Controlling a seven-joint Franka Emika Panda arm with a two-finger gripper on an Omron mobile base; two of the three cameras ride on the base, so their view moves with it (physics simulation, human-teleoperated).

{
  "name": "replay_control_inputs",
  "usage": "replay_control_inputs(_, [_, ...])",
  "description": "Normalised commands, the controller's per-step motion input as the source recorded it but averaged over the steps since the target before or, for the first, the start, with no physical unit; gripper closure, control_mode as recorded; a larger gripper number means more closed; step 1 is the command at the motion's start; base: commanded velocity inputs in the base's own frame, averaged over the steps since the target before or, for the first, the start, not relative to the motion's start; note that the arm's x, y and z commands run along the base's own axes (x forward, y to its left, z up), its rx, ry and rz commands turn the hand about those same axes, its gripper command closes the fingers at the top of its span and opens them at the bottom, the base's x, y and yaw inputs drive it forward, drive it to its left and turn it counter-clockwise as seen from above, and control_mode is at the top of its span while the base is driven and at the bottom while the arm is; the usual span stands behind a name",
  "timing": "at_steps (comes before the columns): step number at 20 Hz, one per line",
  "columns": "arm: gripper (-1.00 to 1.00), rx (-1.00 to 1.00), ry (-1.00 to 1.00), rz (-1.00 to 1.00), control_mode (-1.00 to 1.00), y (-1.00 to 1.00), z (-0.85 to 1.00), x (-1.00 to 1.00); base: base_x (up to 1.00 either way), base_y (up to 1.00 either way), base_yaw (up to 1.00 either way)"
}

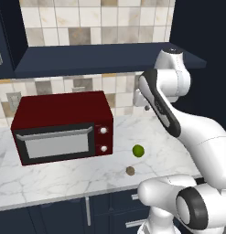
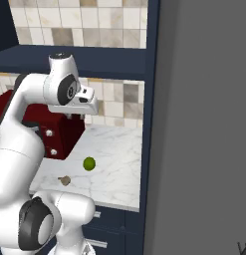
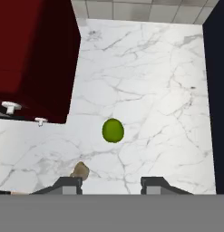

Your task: Pick the lime, garlic from the counter and place them in the cabinet.

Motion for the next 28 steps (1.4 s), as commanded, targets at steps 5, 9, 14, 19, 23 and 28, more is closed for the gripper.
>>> replay_control_inputs(5, [-1.00, -0.04, 0.00, 0.00, -1.00, 0.01, -0.36, 0.00, 0.00, 0.00, 0.00])
replay_control_inputs(9, [-1.00, 0.00, 0.00, 0.00, -1.00, 0.03, -0.73, 0.00, 0.00, 0.00, 0.00])
replay_control_inputs(14, [-1.00, 0.00, 0.00, 0.00, -1.00, 0.00, -0.59, 0.00, 0.00, 0.00, 0.00])
replay_control_inputs(19, [-1.00, 0.00, -0.02, 0.00, -1.00, 0.00, -0.57, 0.03, 0.00, 0.00, 0.00])
replay_control_inputs(23, [-1.00, 0.00, -0.01, 0.00, -1.00, 0.00, -0.41, 0.13, 0.00, 0.00, 0.00])
replay_control_inputs(28, [-1.00, 0.00, 0.00, 0.00, -1.00, 0.00, -0.30, 0.24, 0.00, 0.00, 0.00])
